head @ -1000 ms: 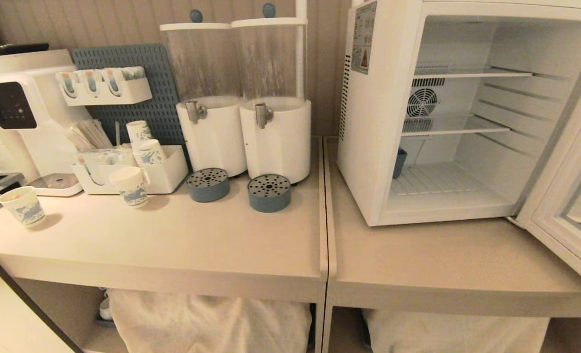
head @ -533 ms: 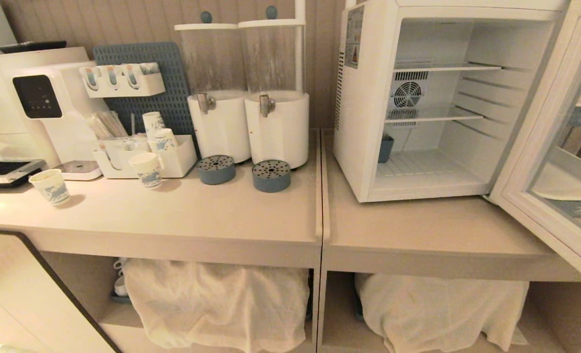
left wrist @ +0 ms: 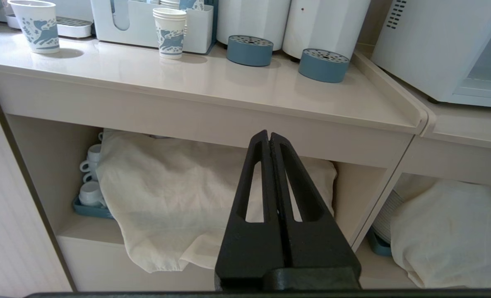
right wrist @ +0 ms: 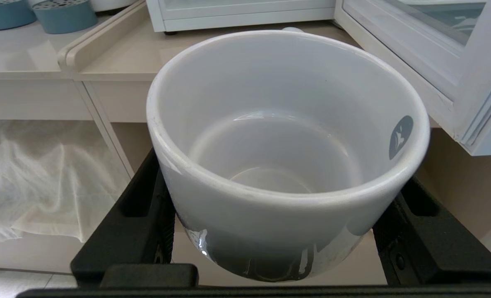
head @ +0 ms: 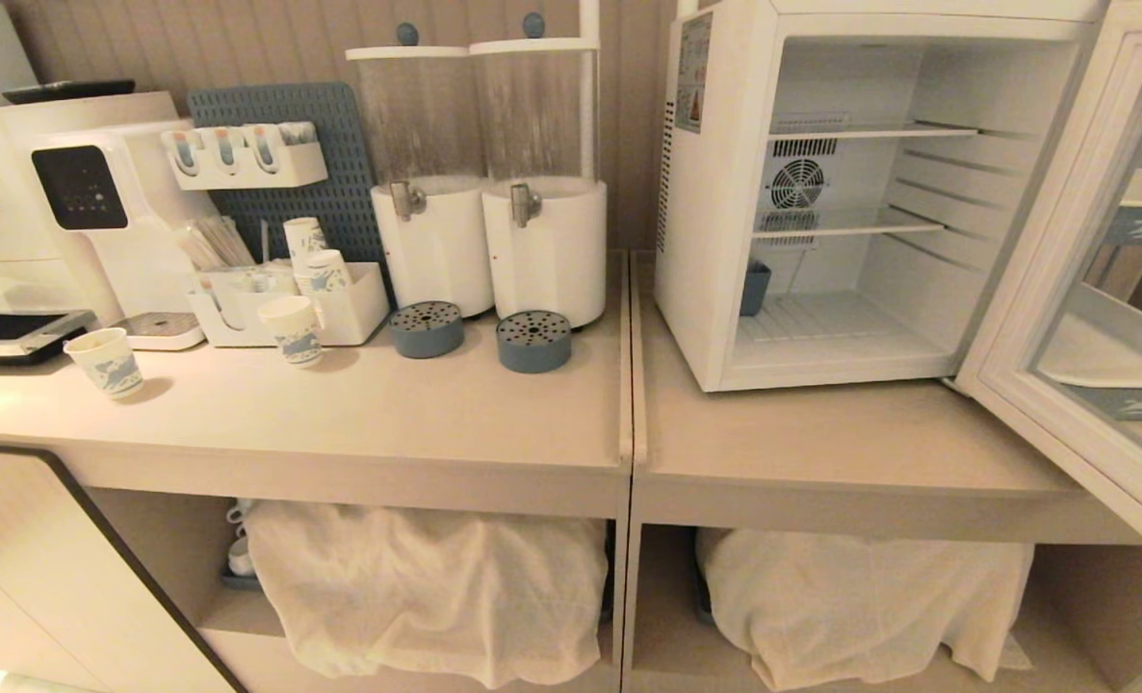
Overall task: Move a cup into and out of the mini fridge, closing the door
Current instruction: Place the ceramic cup on the table
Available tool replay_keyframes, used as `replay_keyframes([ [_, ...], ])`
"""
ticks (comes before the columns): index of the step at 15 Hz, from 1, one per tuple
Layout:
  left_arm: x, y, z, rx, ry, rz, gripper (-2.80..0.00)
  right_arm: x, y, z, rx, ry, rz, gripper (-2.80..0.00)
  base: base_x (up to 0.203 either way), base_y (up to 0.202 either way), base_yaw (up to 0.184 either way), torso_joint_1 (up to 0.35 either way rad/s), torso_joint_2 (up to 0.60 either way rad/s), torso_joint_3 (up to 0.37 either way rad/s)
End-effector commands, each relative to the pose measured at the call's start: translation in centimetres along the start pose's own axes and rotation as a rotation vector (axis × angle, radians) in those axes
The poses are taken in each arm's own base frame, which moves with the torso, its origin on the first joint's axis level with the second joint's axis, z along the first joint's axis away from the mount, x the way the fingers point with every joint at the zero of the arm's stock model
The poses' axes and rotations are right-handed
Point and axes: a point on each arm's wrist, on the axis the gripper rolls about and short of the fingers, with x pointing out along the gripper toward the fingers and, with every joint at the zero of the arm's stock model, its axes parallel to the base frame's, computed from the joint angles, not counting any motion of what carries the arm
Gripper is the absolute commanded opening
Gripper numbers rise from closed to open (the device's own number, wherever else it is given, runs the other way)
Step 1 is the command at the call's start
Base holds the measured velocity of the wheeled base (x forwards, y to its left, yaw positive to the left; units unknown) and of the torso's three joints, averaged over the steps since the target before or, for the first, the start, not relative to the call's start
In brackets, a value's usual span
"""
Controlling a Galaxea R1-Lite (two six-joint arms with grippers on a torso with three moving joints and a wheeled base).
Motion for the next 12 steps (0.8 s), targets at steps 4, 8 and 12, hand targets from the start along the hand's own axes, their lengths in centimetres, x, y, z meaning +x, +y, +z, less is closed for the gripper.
replay_keyframes([
  [4, 0.15, 0.18, -1.12, -0.002, 0.034, 0.005, -2.8, 0.04, 0.0, 0.0, 0.0, 0.005, 0.001, -2.8, 0.0, 0.0, 0.0, 0.0, 0.0, 0.0],
  [8, 0.15, 0.18, -1.12, -0.002, 0.034, 0.005, -2.8, 0.03, 0.0, 0.04, 0.0, 0.004, 0.001, -2.8, 0.001, 0.109, 0.0, 0.004, 0.0, 0.001],
  [12, 0.15, 0.18, -1.12, 0.0, 0.034, 0.005, -2.8, 0.05, 0.0, 0.0, 0.0, 0.007, 0.001, -2.8, 0.0, 0.193, -0.001, 0.002, 0.0, 0.001],
])
